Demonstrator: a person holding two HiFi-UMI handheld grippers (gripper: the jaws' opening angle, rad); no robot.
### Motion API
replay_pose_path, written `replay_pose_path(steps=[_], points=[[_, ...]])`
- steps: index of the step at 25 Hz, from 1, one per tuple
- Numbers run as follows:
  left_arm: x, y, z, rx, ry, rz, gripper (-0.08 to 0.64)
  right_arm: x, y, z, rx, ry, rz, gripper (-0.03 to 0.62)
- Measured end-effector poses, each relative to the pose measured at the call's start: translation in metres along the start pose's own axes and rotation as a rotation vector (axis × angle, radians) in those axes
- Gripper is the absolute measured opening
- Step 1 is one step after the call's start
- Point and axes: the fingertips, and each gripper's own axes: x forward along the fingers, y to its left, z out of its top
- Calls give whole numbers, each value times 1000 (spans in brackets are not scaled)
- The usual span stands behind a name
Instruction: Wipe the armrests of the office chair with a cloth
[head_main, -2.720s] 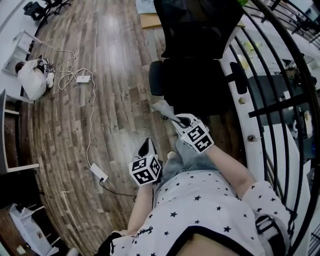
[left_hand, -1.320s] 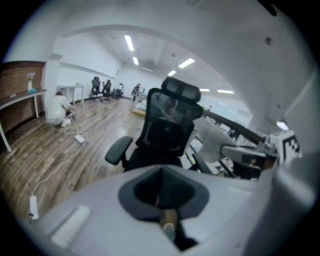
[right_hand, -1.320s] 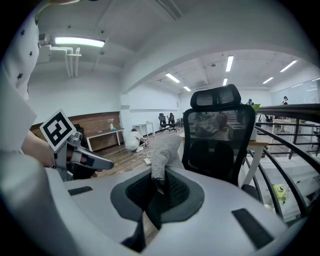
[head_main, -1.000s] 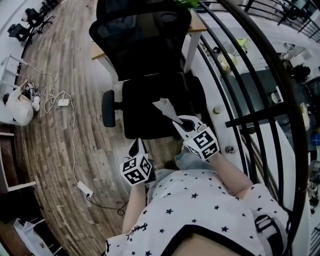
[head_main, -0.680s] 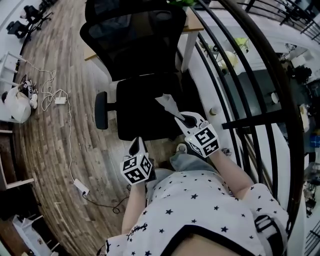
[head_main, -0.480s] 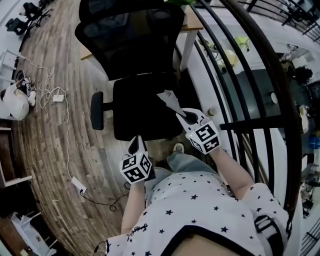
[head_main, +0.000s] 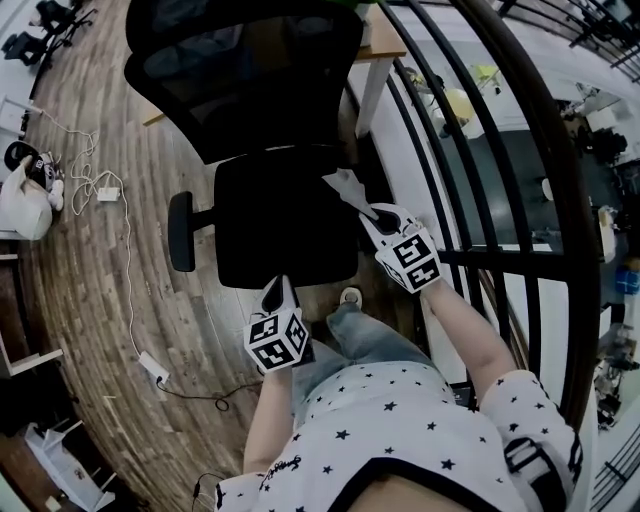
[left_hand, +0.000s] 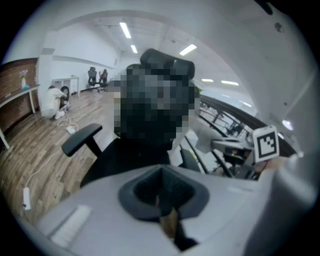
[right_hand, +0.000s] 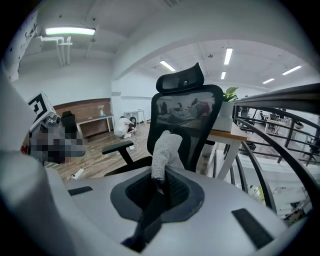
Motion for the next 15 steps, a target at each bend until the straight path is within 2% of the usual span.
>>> replay_pose_path(steps=[7,15], points=[[27,-2,0,-11,49,-1,3,28,-51,-21,-6,62,-44,28],[49,-3,-15,-35,88,10,3,65,-90,-47,-72,157,-66,28]])
